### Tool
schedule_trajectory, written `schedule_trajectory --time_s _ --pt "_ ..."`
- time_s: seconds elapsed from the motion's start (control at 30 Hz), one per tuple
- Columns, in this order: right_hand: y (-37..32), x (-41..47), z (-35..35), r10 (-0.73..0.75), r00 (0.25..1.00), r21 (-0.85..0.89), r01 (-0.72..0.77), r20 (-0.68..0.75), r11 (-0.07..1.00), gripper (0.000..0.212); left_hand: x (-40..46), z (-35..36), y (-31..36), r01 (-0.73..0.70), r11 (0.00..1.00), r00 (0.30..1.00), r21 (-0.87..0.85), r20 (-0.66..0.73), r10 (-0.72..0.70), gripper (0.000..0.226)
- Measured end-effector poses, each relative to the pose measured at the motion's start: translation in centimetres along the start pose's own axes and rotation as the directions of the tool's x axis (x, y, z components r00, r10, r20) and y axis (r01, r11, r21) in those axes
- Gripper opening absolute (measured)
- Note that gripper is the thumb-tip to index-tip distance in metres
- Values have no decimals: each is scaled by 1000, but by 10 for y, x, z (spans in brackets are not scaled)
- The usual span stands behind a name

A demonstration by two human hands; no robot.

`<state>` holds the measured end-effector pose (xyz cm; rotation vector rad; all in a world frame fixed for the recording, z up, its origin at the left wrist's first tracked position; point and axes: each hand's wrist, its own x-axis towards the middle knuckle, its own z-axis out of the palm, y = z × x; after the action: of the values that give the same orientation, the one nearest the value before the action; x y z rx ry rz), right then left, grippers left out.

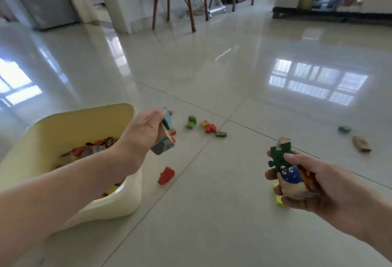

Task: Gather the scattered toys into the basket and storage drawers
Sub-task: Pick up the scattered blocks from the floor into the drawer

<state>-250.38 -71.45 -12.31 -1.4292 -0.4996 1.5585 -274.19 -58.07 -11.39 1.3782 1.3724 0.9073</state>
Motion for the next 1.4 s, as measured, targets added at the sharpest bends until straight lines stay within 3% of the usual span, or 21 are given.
schedule_trajectory --time_s 0.07,0.13,0.23,0.4,0.5,0.57,0.63,0.7,0.8,0.9,0.93,0.97,1.03,1.1,1.17,1.23,1.3,1.37,1.4 --pt "-5 28 54 57 998 -48 -55 40 997 25 15 -64 -9 69 997 972 -38 -224 -75 24" --pt "-6 57 114 109 991 -108 -100 81 989 24 31 -124 -24 113 993 928 -40 -352 -120 29" --pt "0 89 201 158 972 -179 -127 173 976 25 53 -191 -58 228 974 885 -16 -413 -214 32" --pt "11 117 288 116 953 -155 -74 280 985 24 78 -229 -101 378 919 829 -109 -402 -388 27" --pt "17 125 291 56 953 -272 29 299 962 29 85 -226 -111 418 906 849 -58 -329 -413 19" --pt "16 131 271 18 974 -393 74 226 916 32 85 -214 -106 395 919 891 13 -251 -379 35" --pt "11 135 241 -5 992 -466 64 125 883 32 80 -196 -95 286 952 952 106 -142 -270 46" --pt "5 138 207 -11 1000 -497 24 29 867 27 71 -167 -75 134 980 989 148 35 -141 43" --pt "-5 133 156 -32 999 -614 -2 -43 789 20 66 -105 -43 -14 989 964 149 265 -26 38" --pt "-15 123 107 -17 999 -793 -24 -44 609 19 77 -31 -33 -38 958 910 283 406 -84 35" --pt "-18 118 89 6 999 -824 -37 -41 565 19 81 -5 -40 -77 903 894 423 431 -125 34" --pt "-18 116 76 26 999 -838 -44 -35 543 20 84 14 -53 -156 783 884 602 439 -162 35" --pt "-15 118 46 24 999 -822 -33 -24 568 21 91 47 -86 -311 381 878 871 416 -235 37" --pt "-2 127 25 1 1000 -779 -18 -22 627 22 95 57 -121 -289 71 882 955 294 -369 44" --pt "14 137 1 -45 999 -742 21 -13 671 23 96 58 -152 -172 -4 878 985 152 -454 50" --pt "31 144 -24 -82 996 -703 36 -32 710 25 94 52 -177 -94 46 907 994 105 -408 43" --pt "42 136 -59 -55 995 -705 -24 -89 709 24 84 60 -192 -65 139 964 988 98 -249 32" --pt "45 131 -89 -39 991 -711 -64 -129 701 23 75 71 -199 -66 379 992 923 100 -71 22" --pt "44 130 -103 -39 987 -714 -84 -154 695 23 70 80 -196 -31 574 993 818 90 -75 17"
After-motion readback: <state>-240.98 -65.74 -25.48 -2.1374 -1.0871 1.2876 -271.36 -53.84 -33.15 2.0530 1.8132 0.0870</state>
